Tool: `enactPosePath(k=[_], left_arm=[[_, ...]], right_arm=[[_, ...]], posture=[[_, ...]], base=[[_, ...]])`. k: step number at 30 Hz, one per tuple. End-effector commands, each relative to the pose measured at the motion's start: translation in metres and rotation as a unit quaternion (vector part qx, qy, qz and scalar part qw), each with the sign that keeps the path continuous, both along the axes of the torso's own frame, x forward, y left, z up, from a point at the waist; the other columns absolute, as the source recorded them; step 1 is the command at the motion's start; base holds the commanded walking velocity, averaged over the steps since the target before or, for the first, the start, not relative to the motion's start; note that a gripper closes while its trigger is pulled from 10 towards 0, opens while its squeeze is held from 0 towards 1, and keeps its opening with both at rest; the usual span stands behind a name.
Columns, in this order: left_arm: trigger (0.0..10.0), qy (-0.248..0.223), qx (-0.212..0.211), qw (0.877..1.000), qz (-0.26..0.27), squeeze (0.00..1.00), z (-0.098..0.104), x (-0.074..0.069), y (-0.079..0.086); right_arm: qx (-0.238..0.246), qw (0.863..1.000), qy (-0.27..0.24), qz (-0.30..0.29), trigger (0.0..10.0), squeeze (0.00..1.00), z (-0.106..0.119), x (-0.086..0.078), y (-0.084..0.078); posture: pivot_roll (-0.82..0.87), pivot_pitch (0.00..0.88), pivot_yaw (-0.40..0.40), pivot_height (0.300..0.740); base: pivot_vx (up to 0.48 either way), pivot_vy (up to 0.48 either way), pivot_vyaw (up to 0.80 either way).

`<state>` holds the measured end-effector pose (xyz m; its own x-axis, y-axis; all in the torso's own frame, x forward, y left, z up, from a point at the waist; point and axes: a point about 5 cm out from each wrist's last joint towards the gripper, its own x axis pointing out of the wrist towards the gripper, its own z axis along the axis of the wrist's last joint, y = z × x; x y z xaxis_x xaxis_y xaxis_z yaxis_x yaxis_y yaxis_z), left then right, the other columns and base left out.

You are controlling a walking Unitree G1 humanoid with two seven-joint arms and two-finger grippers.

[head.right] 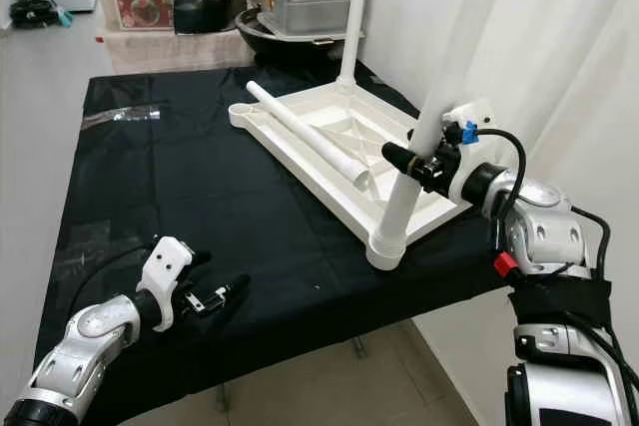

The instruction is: Building children table

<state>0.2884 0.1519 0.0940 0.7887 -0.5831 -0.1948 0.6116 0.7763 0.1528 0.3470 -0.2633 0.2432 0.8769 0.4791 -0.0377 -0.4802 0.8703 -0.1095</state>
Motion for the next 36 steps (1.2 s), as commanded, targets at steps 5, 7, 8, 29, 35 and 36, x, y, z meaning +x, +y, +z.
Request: enactPosePath(k=[5, 7, 8, 29, 35, 36], left_arm=[[10.0, 0.005, 0.006, 1.0, -0.002, 0.0, -0.003, -0.004, 0.002], [10.0, 0.006, 0.007, 1.0, -0.002, 0.0, -0.003, -0.004, 0.002], [10.0, 0.006, 0.008, 1.0, -0.002, 0.0, -0.003, -0.004, 0.003], [10.0, 0.003, 0.002, 1.0, -0.002, 0.0, -0.003, -0.002, -0.006], [10.0, 0.005, 0.001, 1.0, -0.001, 0.0, -0.004, -0.003, -0.007], [10.0, 0.005, 0.001, 1.0, -0.001, 0.0, -0.004, -0.003, -0.007]], right_arm=[[0.007, 0.999, -0.029, -0.034, 0.0, 0.0, -0.002, -0.001, 0.0], [0.012, 0.998, -0.029, -0.047, 0.0, 0.0, -0.006, -0.001, 0.002], [0.01, 0.996, -0.021, -0.082, 0.0, 0.0, -0.014, 0.0, 0.005], [0.068, 0.881, 0.05, -0.466, 10.0, 0.0, -0.073, 0.004, 0.099], [0.08, 0.878, 0.013, -0.472, 10.0, 1.0, -0.057, 0.004, 0.08], [0.091, 0.885, 0.0, -0.456, 10.0, 1.0, -0.05, 0.005, 0.076]], posture=[[-0.01, 0.0, -0.087, 0.74], [-0.01, 0.0, -0.087, 0.74], [-0.01, 0.0, -0.086, 0.74], [-0.01, 0.0, -0.106, 0.74], [-0.01, 0.0, -0.104, 0.74], [-0.01, 0.0, -0.104, 0.74]], base=[[0.0, 0.0, 0.0], [0.0, 0.0, 0.0], [0.0, 0.0, 0.0], [0.0, 0.0, 0.0], [0.0, 0.0, 0.0], [0.0, 0.0, 0.0]])
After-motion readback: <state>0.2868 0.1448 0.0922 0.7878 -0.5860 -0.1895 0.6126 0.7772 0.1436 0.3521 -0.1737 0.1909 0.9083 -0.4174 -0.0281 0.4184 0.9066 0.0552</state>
